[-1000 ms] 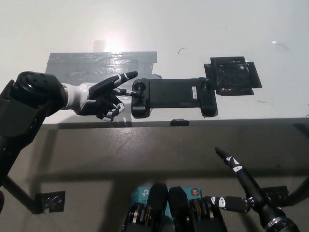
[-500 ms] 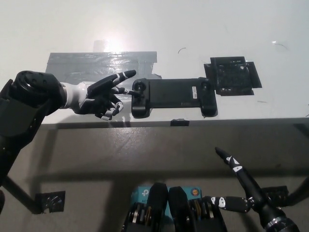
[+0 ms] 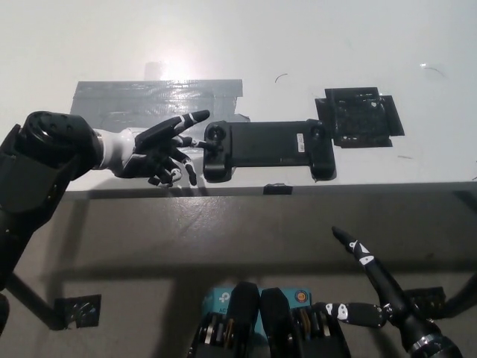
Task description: A controller is being placed at the center of the desk near the left hand and the robot uses its left hand's index finger to press a button at the left area of the controller
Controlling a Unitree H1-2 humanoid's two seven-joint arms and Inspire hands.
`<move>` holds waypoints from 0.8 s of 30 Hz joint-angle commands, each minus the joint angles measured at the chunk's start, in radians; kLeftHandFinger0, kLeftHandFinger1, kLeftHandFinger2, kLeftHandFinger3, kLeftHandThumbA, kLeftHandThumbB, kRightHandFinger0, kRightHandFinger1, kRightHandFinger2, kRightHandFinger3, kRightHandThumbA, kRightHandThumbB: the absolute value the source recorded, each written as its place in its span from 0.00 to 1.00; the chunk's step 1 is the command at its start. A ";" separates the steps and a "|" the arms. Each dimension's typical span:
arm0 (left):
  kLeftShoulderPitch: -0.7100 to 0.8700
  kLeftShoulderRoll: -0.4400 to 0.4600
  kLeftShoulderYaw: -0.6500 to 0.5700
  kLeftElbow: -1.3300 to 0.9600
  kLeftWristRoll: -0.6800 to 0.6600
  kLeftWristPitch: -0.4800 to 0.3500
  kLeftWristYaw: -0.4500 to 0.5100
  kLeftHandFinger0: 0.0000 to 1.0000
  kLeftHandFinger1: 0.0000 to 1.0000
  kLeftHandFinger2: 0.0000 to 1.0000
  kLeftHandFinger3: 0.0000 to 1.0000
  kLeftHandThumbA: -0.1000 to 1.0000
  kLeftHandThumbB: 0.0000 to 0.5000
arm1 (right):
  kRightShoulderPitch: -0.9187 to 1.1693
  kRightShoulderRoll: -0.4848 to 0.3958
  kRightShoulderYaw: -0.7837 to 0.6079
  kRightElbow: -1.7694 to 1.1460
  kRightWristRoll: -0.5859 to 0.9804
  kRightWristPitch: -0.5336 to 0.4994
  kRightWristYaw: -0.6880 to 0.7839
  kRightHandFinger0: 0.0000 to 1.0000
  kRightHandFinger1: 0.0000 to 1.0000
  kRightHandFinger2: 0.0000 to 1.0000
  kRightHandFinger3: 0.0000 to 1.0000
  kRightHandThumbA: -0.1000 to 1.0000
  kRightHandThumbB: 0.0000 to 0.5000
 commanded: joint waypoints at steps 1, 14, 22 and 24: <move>-0.028 -0.010 0.008 -0.021 0.023 0.014 -0.021 0.06 0.14 0.38 1.00 1.00 0.99 | -0.031 -0.002 -0.008 -0.039 -0.005 -0.001 0.007 1.00 1.00 1.00 1.00 1.00 0.58; -0.005 -0.027 0.001 -0.041 0.026 0.014 -0.018 0.09 0.24 0.51 1.00 1.00 0.91 | -0.041 -0.005 -0.008 -0.046 0.000 0.000 0.013 1.00 1.00 1.00 1.00 1.00 0.60; 0.017 -0.030 0.006 -0.041 0.030 0.014 -0.008 0.10 0.26 0.52 1.00 1.00 0.90 | -0.044 -0.005 -0.010 -0.036 0.005 -0.015 0.012 1.00 1.00 1.00 1.00 1.00 0.59; 0.027 -0.026 0.003 -0.047 0.035 0.014 -0.010 0.14 0.28 0.53 1.00 1.00 0.90 | -0.043 -0.004 -0.009 -0.043 0.005 -0.008 0.015 1.00 1.00 1.00 1.00 1.00 0.57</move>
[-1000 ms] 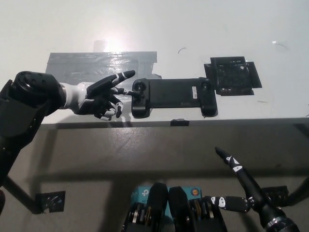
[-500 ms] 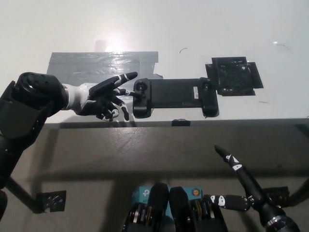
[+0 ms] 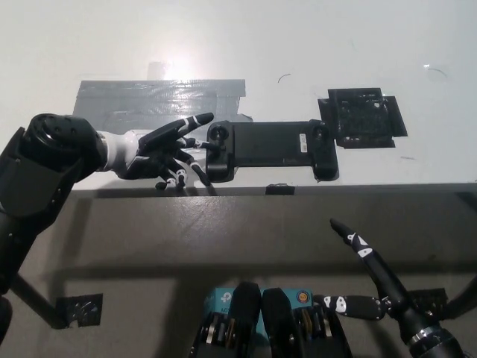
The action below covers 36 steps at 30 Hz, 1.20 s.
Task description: A controller is being placed at the center of the desk near the left hand and the robot uses its left hand's index finger to press a button at the left area of the controller
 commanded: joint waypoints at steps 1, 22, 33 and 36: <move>0.015 -0.019 -0.006 -0.021 0.017 0.014 -0.014 0.14 0.28 0.53 1.00 1.00 0.90 | -0.022 -0.005 -0.009 -0.034 0.003 -0.006 0.010 1.00 1.00 1.00 1.00 1.00 0.56; 0.040 -0.019 0.010 -0.028 0.019 0.014 -0.010 0.10 0.24 0.46 1.00 1.00 0.98 | -0.014 -0.003 -0.008 -0.023 0.001 -0.014 0.012 1.00 1.00 1.00 1.00 1.00 0.61; -0.096 0.028 0.081 -0.132 -0.120 0.014 -0.048 0.00 0.00 0.19 1.00 1.00 0.91 | -0.015 -0.006 -0.009 -0.018 0.001 -0.016 0.013 1.00 1.00 1.00 1.00 1.00 0.59; -0.130 0.056 0.089 -0.183 -0.212 0.014 -0.026 0.00 0.00 0.20 1.00 1.00 0.93 | -0.016 -0.006 -0.009 -0.018 0.002 -0.014 0.015 1.00 1.00 1.00 1.00 1.00 0.58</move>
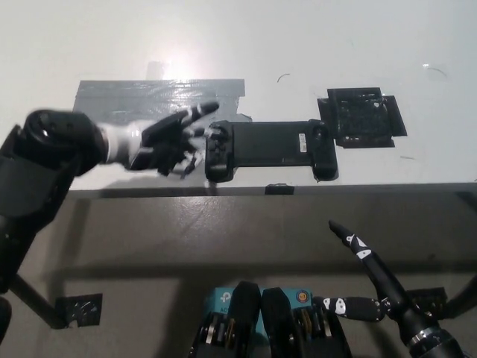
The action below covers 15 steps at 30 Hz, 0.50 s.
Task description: A controller is being placed at the center of the desk near the left hand and the robot uses its left hand's index finger to press a button at the left area of the controller
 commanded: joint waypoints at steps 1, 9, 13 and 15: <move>-0.119 0.066 0.029 -0.103 -0.172 0.014 0.004 0.00 0.00 0.22 1.00 1.00 0.92 | -0.019 -0.006 -0.008 -0.018 0.000 -0.015 0.007 1.00 1.00 1.00 1.00 1.00 0.58; -0.141 0.154 -0.041 -0.207 -0.427 0.014 0.119 0.00 0.00 0.30 1.00 1.00 0.87 | -0.019 -0.005 -0.008 -0.005 0.003 -0.022 0.007 1.00 1.00 1.00 1.00 1.00 0.57; -0.120 0.179 -0.063 -0.228 -0.463 0.014 0.133 0.00 0.00 0.29 1.00 1.00 0.86 | -0.015 -0.004 -0.005 -0.007 -0.002 -0.017 0.006 1.00 1.00 1.00 1.00 1.00 0.58; -0.099 0.194 -0.069 -0.249 -0.471 0.014 0.140 0.00 0.00 0.29 1.00 1.00 0.87 | -0.012 0.000 -0.003 -0.012 -0.007 -0.008 0.005 1.00 1.00 1.00 1.00 1.00 0.58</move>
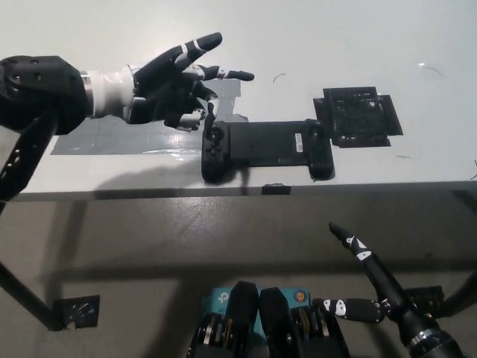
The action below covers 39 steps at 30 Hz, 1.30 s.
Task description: A controller is being placed at the center of the desk near the left hand and the robot uses its left hand's index finger to press a button at the left area of the controller
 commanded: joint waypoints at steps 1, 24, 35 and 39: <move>-0.024 0.100 -0.020 -0.088 -0.200 0.014 0.091 0.00 0.00 0.30 1.00 1.00 0.86 | -0.012 0.001 -0.001 -0.023 -0.009 -0.004 0.004 1.00 1.00 1.00 1.00 1.00 0.58; 0.869 -0.066 0.266 -0.696 -0.016 -0.140 0.498 0.68 0.63 0.66 1.00 1.00 0.70 | 0.097 0.009 0.026 -0.025 -0.007 -0.027 0.018 1.00 1.00 1.00 1.00 1.00 0.59; 1.151 -0.194 0.272 -0.420 0.225 -0.511 0.463 1.00 1.00 1.00 1.00 1.00 0.74 | 0.190 0.028 0.034 -0.004 -0.001 -0.062 -0.008 1.00 1.00 1.00 1.00 1.00 0.58; 1.145 -0.204 0.280 -0.332 0.217 -0.534 0.441 1.00 1.00 1.00 1.00 1.00 0.79 | 0.202 0.033 0.025 0.000 0.000 -0.081 -0.021 1.00 1.00 1.00 1.00 1.00 0.56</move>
